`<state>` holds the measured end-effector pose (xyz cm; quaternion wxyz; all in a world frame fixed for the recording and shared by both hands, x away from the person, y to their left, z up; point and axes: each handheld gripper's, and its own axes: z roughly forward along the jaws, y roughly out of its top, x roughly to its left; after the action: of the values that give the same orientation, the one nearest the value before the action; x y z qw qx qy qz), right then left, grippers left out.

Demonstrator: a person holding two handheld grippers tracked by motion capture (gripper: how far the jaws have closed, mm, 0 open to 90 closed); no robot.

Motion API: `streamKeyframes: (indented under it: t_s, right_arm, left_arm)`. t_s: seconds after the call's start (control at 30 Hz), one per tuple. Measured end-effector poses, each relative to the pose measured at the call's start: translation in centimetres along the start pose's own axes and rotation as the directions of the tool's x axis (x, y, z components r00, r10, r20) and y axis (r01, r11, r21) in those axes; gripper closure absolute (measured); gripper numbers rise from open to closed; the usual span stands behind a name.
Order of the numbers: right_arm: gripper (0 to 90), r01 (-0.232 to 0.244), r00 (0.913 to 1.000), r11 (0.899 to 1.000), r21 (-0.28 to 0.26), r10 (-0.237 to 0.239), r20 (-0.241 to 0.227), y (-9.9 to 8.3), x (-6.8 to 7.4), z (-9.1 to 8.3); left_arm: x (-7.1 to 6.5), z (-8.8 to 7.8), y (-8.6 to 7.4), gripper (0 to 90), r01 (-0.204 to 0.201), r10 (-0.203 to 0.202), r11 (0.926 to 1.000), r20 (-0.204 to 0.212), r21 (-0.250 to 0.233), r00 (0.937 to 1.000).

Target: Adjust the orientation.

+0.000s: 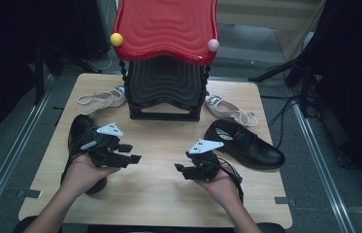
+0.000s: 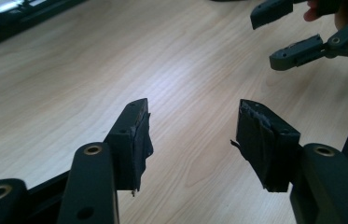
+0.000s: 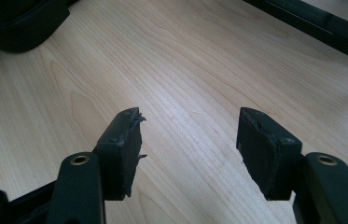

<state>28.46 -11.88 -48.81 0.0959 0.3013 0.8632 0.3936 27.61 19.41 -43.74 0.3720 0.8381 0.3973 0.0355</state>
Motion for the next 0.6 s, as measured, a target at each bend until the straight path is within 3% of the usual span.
streamKeyframes:
  t_s: [0.33, 0.6]
  right_arm:
    - [40.4, 0.020, 0.9995, 1.000, 0.008, -0.020, -0.025, 0.6, 0.0, 0.9]
    - [40.7, -0.007, 0.9977, 1.000, 0.006, 0.007, -0.068, 1.1, -0.2, 1.4]
  left_arm:
    - [1.6, -3.1, -0.8, 43.0, 0.069, -0.070, 0.9974, -0.051, -0.022, 0.9963]
    - [2.9, -5.4, -2.0, 43.7, 0.124, -0.130, 0.9908, -0.122, -0.054, 0.9839]
